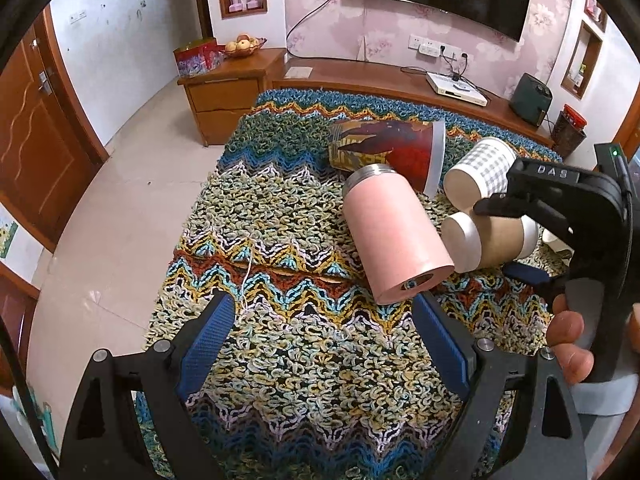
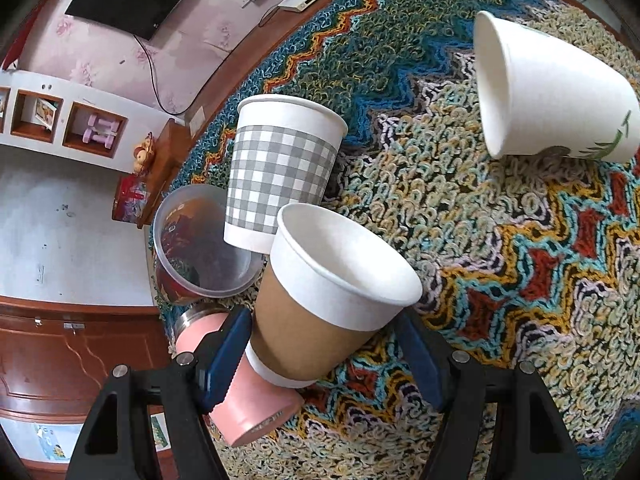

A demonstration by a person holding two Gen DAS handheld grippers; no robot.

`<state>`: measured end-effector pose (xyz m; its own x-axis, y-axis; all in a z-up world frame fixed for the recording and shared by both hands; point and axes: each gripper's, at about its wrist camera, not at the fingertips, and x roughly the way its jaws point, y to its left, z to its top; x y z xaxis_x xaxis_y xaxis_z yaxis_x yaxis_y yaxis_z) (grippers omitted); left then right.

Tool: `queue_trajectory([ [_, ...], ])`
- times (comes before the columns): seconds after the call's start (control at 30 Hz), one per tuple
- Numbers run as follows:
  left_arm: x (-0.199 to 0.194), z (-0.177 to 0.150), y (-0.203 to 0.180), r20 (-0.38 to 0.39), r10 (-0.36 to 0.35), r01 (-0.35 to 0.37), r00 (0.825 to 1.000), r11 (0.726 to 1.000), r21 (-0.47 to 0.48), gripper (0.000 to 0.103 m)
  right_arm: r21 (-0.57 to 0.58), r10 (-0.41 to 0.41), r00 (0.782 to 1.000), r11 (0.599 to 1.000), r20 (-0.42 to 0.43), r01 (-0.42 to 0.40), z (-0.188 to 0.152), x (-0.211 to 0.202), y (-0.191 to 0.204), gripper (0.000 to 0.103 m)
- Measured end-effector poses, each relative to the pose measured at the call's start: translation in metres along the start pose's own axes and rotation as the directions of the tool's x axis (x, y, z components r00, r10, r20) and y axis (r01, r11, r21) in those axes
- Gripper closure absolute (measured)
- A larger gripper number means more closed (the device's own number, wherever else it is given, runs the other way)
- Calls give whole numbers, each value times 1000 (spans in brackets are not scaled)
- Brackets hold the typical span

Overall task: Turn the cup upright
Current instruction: 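Close the right gripper on the brown-sleeved cup's base and lift it, then rotate the held cup upright with the right gripper, opening toward the ceiling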

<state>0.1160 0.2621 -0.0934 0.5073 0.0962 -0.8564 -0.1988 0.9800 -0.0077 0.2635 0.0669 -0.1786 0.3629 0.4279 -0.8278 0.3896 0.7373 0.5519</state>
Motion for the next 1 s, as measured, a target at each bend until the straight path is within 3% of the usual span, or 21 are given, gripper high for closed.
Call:
queue_trajectory([
  [0.3, 7, -1, 1, -20, 6, -6, 1000, 1000, -7, 11, 18, 39, 999, 999, 12, -39, 9, 9, 3, 30],
  [0.63, -1, -5, -5, -36, 10, -10, 999, 1000, 6, 11, -107, -25, 1000, 994, -14, 24, -1, -17, -1, 33],
  [0.83, -23, -16, -6, -47, -4, 4, 999, 1000, 11, 11, -209, -71, 997, 976, -44, 60, -22, -49, -11, 34],
  [1.0, -40, -33, -4, -73, -14, 14, 997, 1000, 8, 11, -300, -125, 984, 950, -124, 83, -55, -73, -32, 34],
])
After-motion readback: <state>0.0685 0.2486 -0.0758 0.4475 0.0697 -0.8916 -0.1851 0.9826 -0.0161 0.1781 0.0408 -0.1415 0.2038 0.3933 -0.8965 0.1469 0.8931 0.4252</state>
